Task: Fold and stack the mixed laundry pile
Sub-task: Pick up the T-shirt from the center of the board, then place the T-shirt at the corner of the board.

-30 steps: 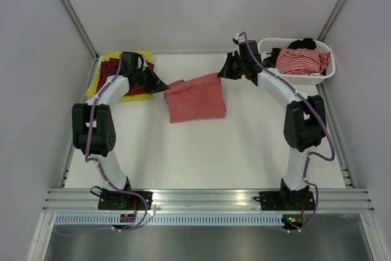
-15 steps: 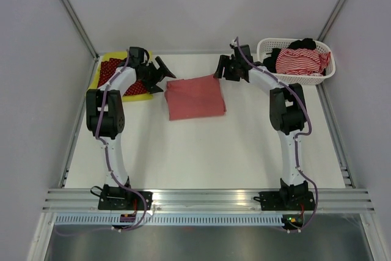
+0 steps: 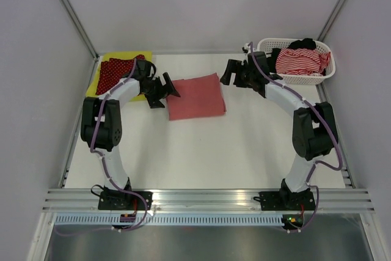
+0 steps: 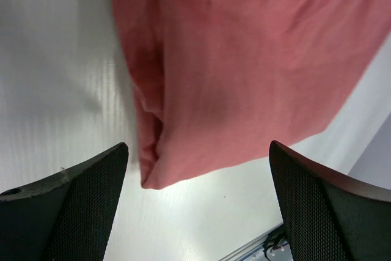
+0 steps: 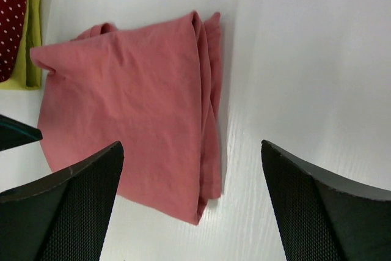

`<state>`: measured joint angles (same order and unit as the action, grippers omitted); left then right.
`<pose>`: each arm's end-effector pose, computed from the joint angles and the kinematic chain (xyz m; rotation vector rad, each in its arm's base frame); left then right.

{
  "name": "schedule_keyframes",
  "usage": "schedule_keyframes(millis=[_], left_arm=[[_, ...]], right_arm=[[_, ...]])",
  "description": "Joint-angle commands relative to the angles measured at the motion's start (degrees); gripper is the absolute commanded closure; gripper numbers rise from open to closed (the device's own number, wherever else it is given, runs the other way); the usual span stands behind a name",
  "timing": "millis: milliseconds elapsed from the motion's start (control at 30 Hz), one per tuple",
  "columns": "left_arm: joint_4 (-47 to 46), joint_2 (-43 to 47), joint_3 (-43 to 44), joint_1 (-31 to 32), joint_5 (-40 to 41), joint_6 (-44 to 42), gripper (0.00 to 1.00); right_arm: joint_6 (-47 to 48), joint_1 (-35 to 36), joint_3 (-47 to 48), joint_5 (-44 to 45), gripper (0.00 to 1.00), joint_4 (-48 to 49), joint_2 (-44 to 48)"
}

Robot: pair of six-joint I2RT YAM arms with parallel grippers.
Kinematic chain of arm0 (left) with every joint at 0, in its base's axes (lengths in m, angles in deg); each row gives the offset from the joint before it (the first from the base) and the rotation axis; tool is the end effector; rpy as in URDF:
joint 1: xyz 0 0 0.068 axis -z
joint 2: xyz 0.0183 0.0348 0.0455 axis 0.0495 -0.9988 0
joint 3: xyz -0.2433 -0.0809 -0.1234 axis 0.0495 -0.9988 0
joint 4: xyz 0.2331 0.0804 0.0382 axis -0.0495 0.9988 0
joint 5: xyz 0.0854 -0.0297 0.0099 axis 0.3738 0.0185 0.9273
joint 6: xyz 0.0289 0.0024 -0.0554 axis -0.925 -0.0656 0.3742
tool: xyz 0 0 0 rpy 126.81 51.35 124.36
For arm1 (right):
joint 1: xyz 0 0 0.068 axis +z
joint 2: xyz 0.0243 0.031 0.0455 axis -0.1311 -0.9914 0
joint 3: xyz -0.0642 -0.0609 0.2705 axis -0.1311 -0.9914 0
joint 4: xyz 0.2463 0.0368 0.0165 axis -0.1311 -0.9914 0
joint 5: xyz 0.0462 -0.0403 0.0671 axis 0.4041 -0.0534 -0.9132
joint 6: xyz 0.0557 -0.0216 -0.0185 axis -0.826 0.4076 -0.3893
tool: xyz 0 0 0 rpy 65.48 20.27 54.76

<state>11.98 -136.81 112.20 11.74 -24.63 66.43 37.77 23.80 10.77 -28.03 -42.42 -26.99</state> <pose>0.4004 -0.0819 0.2082 -0.4336 2.6404 -0.7931 0.4074 0.1282 0.2601 0.0126 2.2235 0.5866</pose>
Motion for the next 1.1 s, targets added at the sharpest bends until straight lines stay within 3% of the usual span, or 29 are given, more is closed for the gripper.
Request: schedule_keyframes(millis=[0,100,300,400,500,533,800,900,1067], left_arm=[[0.0,-2.8,-0.3,-0.3,2.4,-3.4,0.0],[0.0,-5.5,2.0,0.1,3.7,-3.6,0.0],[3.9,-14.2,9.5,2.8,4.1,-4.7,0.21],[4.3,-16.0,11.5,5.2,6.3,-5.2,0.41],[6.9,-16.4,14.7,6.9,11.3,-6.4,0.9],[7.6,-16.1,15.6,7.2,12.6,-7.4,0.98],[9.5,-5.2,24.0,7.3,26.5,-23.4,0.98],[9.8,-2.9,27.9,6.9,25.7,-32.5,0.98],[15.5,-2.5,37.7,6.5,31.1,-44.6,0.98]], right_arm=[[0.5,-0.1,-5.3,0.2,0.02,3.0,4.8],[0.6,-0.1,-8.6,0.2,0.02,3.3,7.7],[1.2,-0.1,-14.0,2.4,0.02,3.4,14.7],[2.0,-0.1,-14.3,5.3,0.02,1.8,18.1],[2.3,-0.2,-15.5,6.4,0.02,1.7,22.9],[2.4,-0.2,-16.3,6.6,0.02,1.7,23.9],[5.0,-0.2,-19.7,13.8,0.02,1.2,31.3],[5.4,-0.3,-19.9,14.3,0.02,1.1,32.0],[5.8,-0.3,-19.9,14.2,0.02,0.8,32.7]])
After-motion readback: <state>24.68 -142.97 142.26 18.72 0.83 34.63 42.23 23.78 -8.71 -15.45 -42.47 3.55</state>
